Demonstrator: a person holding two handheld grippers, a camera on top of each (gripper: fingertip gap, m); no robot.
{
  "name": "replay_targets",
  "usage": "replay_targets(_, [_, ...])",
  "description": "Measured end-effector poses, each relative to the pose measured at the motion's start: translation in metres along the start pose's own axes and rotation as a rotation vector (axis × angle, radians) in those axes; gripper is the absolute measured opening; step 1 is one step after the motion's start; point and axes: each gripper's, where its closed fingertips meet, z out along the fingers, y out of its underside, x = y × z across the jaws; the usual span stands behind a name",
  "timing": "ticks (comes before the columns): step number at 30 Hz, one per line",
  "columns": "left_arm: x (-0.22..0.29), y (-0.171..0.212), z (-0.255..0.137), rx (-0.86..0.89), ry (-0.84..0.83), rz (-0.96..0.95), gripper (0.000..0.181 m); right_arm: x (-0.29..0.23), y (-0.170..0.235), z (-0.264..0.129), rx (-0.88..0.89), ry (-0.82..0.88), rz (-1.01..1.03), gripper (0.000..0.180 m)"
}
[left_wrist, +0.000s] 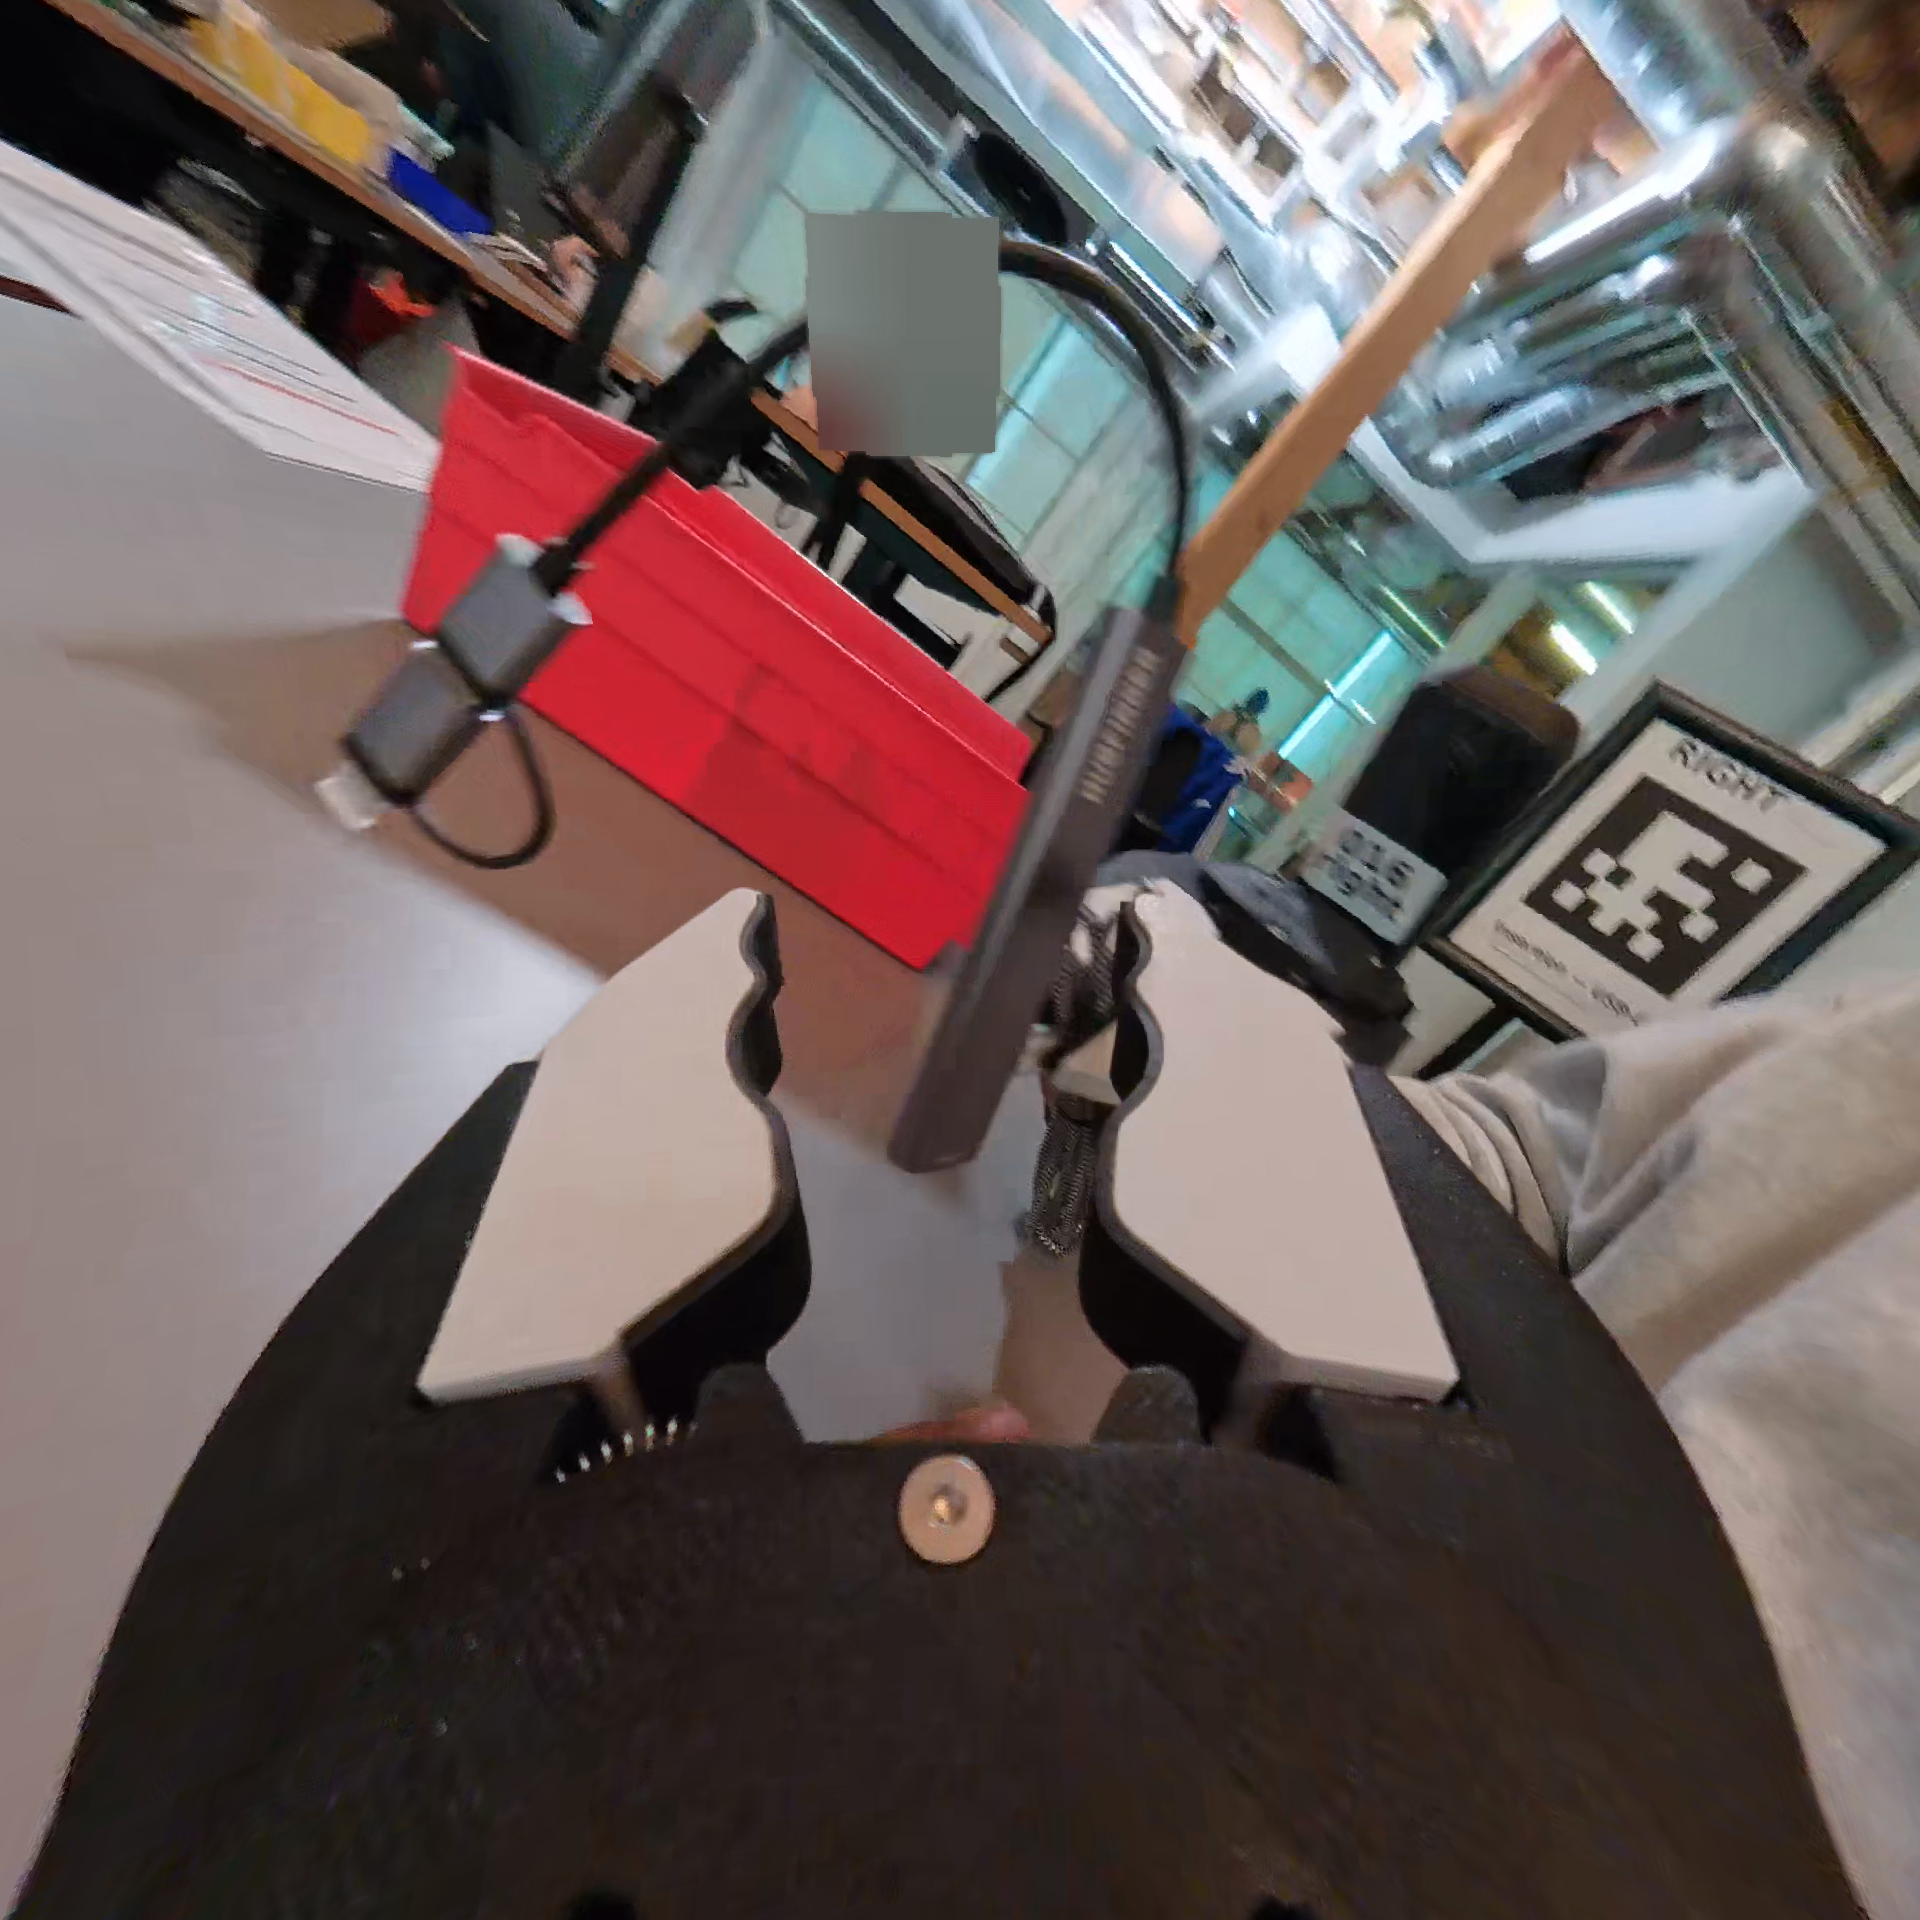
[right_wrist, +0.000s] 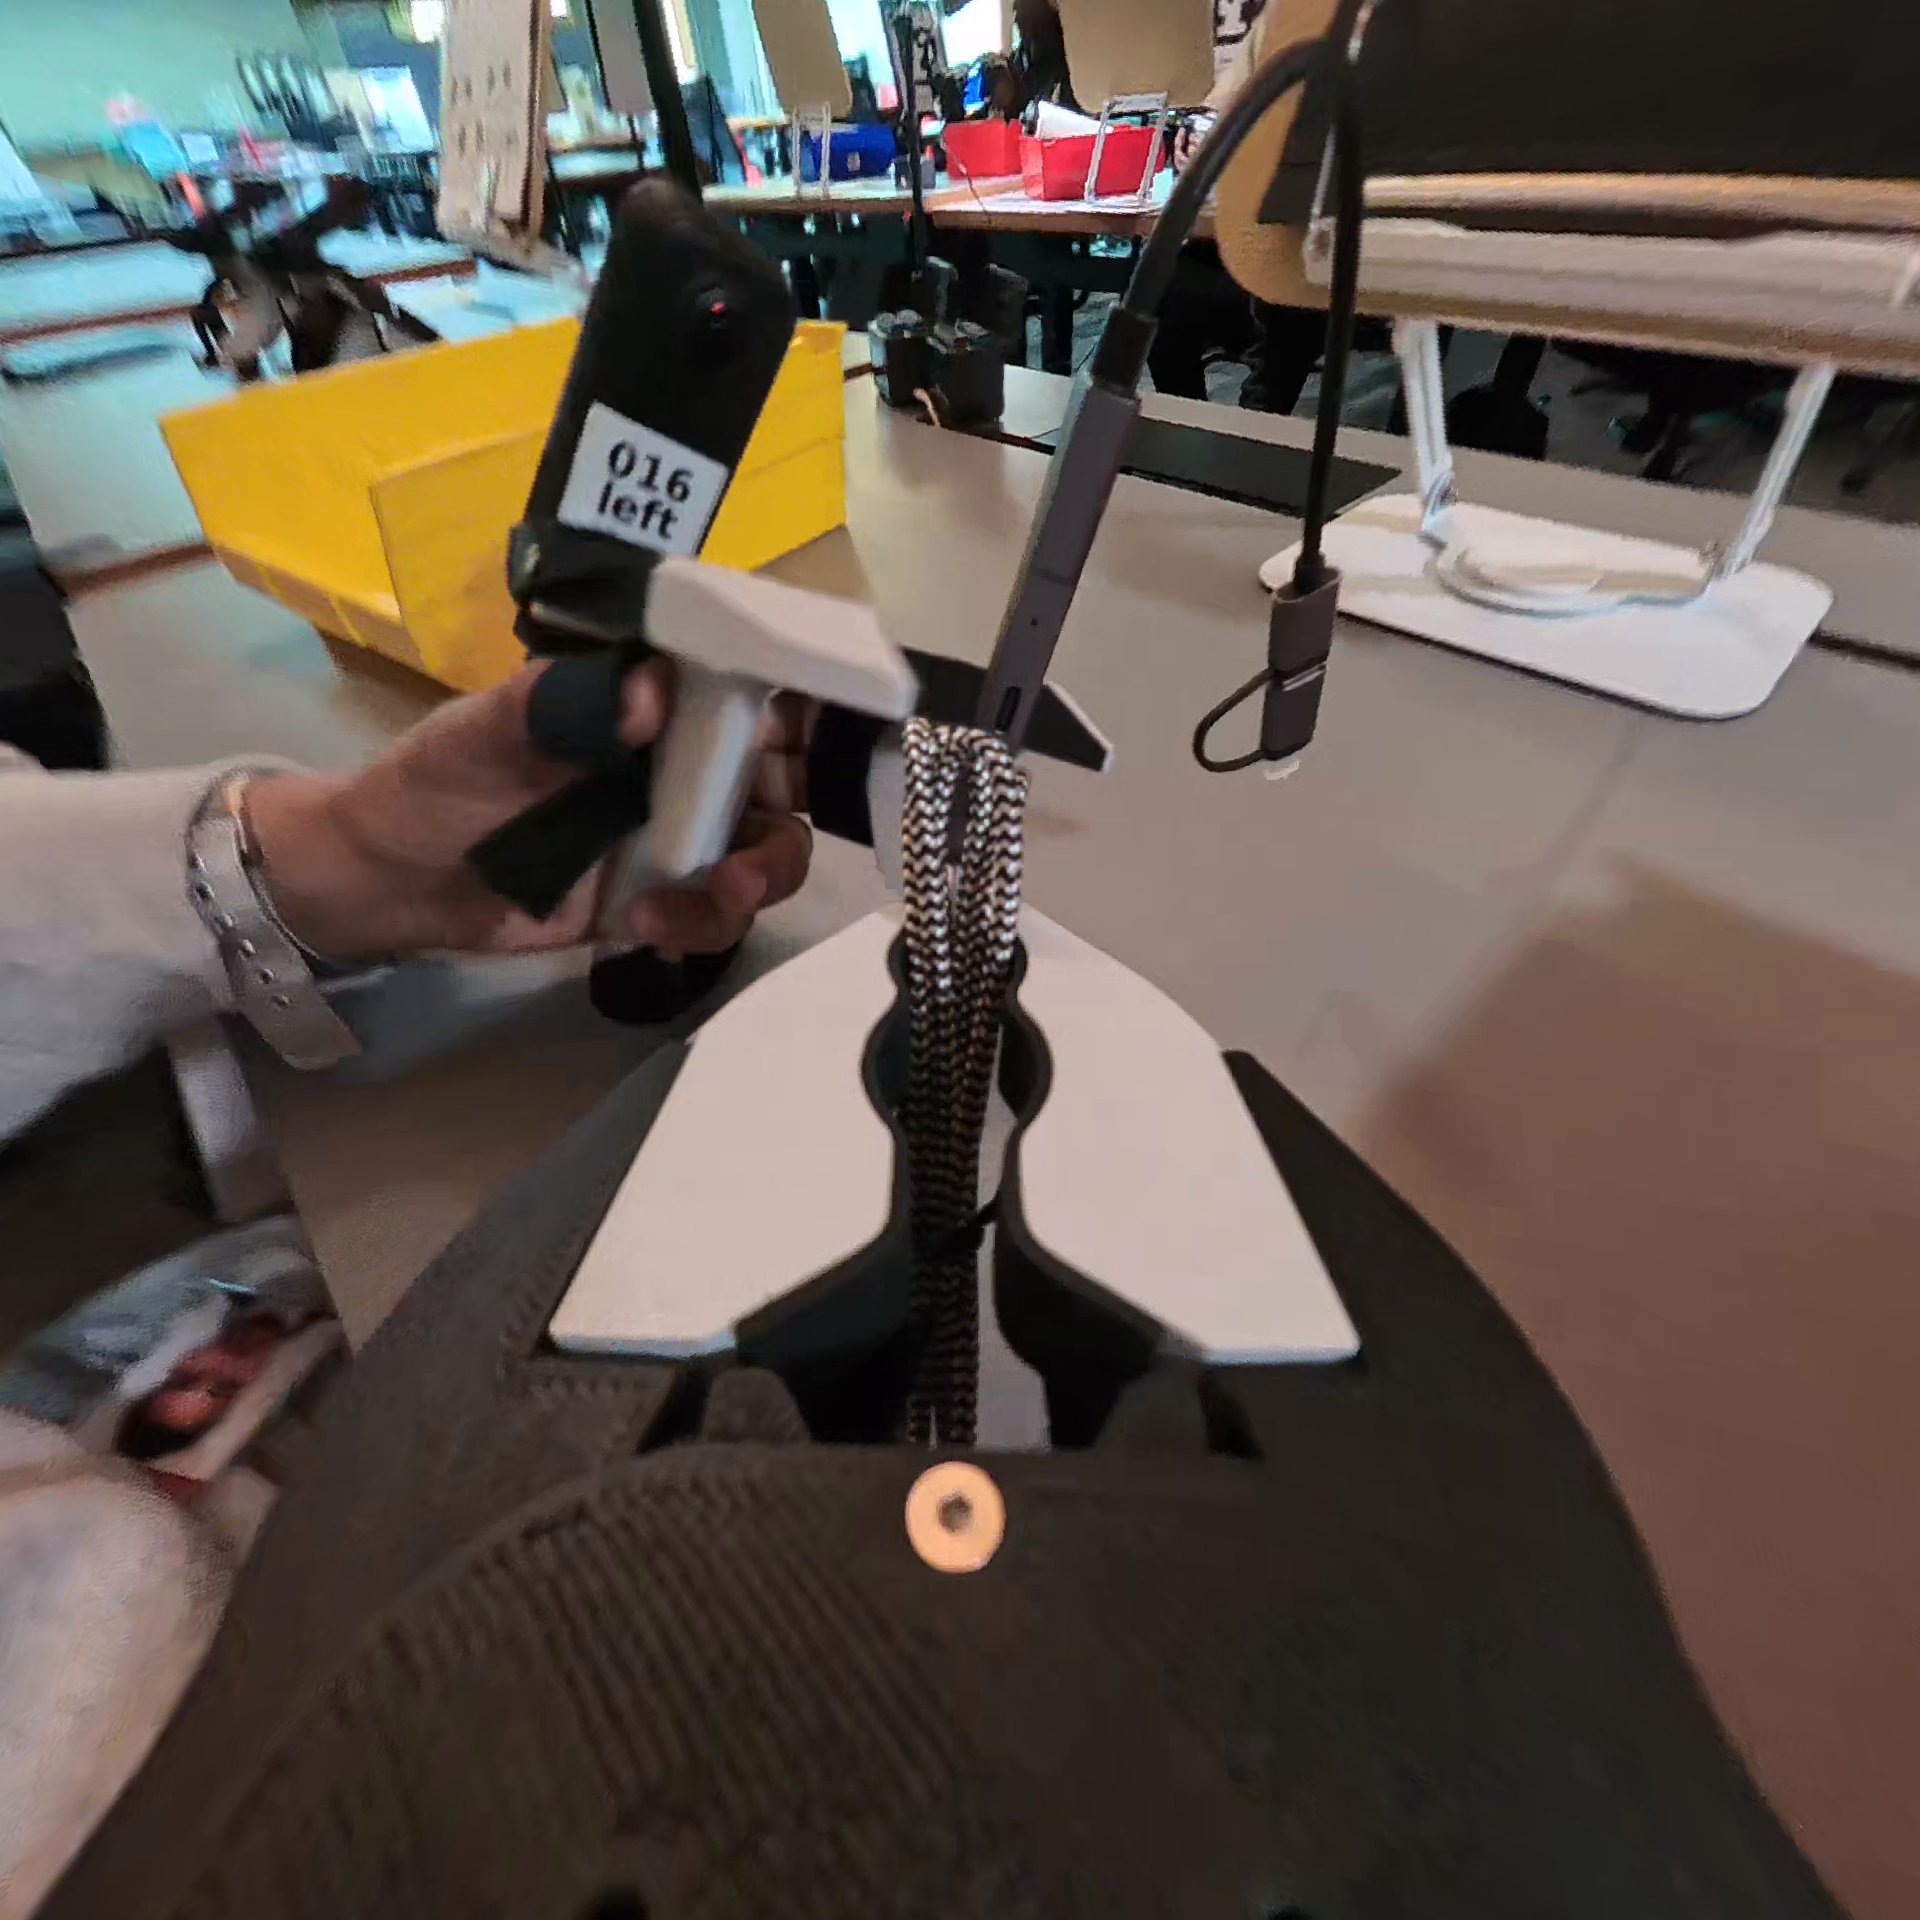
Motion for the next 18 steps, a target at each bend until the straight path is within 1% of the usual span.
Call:
replay_targets(2, [-0.003, -0.002, -0.003, 0.006, -0.01, -0.004, 0.065, -0.007, 0.001, 0.002, -0.021, 0.026, -0.107, 0.012])
replay_targets(4, [-0.001, 0.004, -0.001, -0.054, -0.027, 0.05, 0.067, -0.01, 0.002, 0.003, -0.037, 0.062, -0.196, 0.013])
replay_targets(5, [-0.002, 0.011, 0.002, -0.104, -0.052, 0.093, 0.068, -0.011, 0.003, 0.004, -0.049, 0.074, -0.227, 0.013])
replay_targets(6, [-0.005, 0.012, 0.002, -0.114, -0.086, 0.122, 0.065, -0.01, 0.006, 0.004, -0.066, 0.093, -0.26, 0.013])
replay_targets(10, [-0.014, 0.015, 0.002, -0.141, -0.183, 0.175, 0.068, -0.007, 0.01, 0.005, -0.127, 0.179, -0.46, 0.013])
replay_targets(12, [-0.015, 0.02, 0.004, -0.18, -0.192, 0.165, 0.078, -0.012, 0.01, 0.006, -0.137, 0.198, -0.574, 0.012])
replay_targets(14, [-0.015, 0.022, 0.004, -0.169, -0.159, 0.083, 0.09, -0.019, 0.007, 0.006, -0.127, 0.24, -0.693, 0.011])
replay_targets(15, [-0.016, 0.023, 0.003, -0.164, -0.147, 0.031, 0.089, -0.02, 0.006, 0.006, -0.134, 0.262, -0.743, 0.011])
replay_targets(16, [-0.015, 0.023, 0.002, -0.158, -0.12, -0.005, 0.076, -0.019, 0.008, 0.007, -0.156, 0.274, -0.779, 0.011])
replay_targets(18, [-0.011, 0.022, 0.001, -0.154, -0.078, -0.049, 0.027, -0.02, 0.012, 0.01, -0.163, 0.275, -0.816, 0.011])
